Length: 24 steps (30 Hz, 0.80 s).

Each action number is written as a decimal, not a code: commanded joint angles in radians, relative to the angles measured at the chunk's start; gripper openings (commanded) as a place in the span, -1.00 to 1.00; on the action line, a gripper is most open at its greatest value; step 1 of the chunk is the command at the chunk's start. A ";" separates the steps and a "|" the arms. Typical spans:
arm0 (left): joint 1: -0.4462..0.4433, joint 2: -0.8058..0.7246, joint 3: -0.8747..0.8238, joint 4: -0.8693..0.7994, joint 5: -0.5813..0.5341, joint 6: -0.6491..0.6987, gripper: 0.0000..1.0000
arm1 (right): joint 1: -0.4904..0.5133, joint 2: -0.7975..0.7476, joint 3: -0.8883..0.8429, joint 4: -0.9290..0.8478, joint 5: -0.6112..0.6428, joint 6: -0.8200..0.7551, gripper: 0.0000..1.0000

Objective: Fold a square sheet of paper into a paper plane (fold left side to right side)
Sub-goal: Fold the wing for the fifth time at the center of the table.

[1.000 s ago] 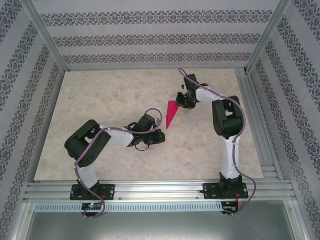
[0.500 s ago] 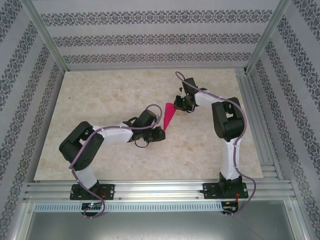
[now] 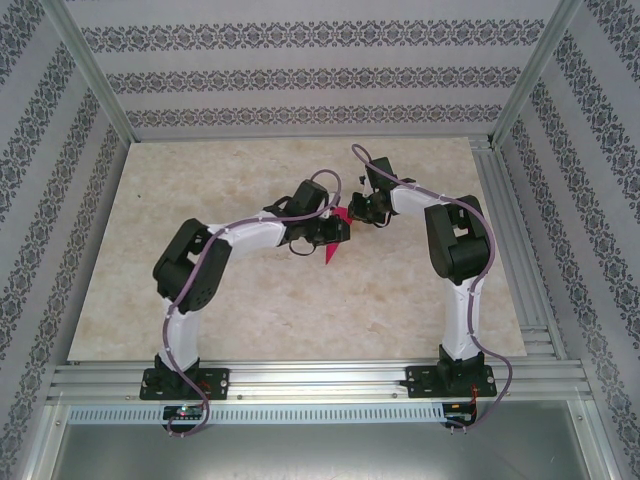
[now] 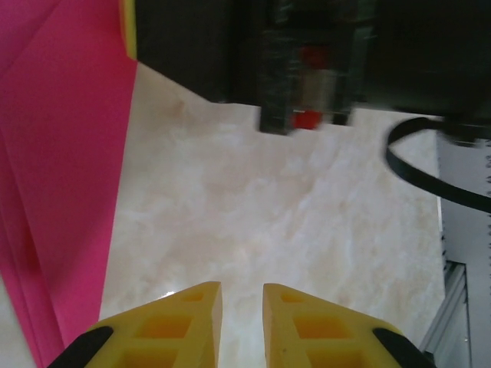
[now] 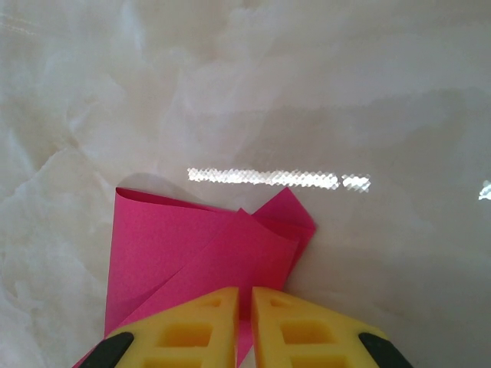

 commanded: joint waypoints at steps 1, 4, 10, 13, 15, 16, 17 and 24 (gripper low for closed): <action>0.023 0.050 0.045 -0.053 0.014 0.040 -0.54 | 0.018 -0.001 -0.034 -0.043 -0.001 0.012 -0.73; 0.042 0.084 0.057 -0.056 -0.008 0.041 -0.54 | 0.021 0.002 -0.031 -0.045 0.000 0.011 -0.72; 0.053 0.121 0.044 -0.084 -0.042 0.062 -0.55 | 0.022 0.005 -0.019 -0.048 -0.002 0.012 -0.72; 0.054 0.130 0.015 -0.082 -0.053 0.065 -0.56 | 0.022 0.006 -0.013 -0.051 -0.003 0.010 -0.72; 0.054 0.135 -0.001 -0.077 -0.056 0.064 -0.56 | 0.024 0.005 -0.011 -0.054 -0.004 0.006 -0.72; 0.053 0.137 -0.011 -0.071 -0.058 0.061 -0.56 | 0.024 0.006 -0.008 -0.056 -0.004 0.004 -0.72; 0.054 0.139 -0.023 -0.062 -0.055 0.057 -0.56 | 0.023 0.005 -0.006 -0.059 -0.004 0.003 -0.72; 0.054 0.141 -0.098 0.009 -0.033 0.030 -0.57 | 0.002 0.014 0.042 -0.084 0.012 -0.018 -0.72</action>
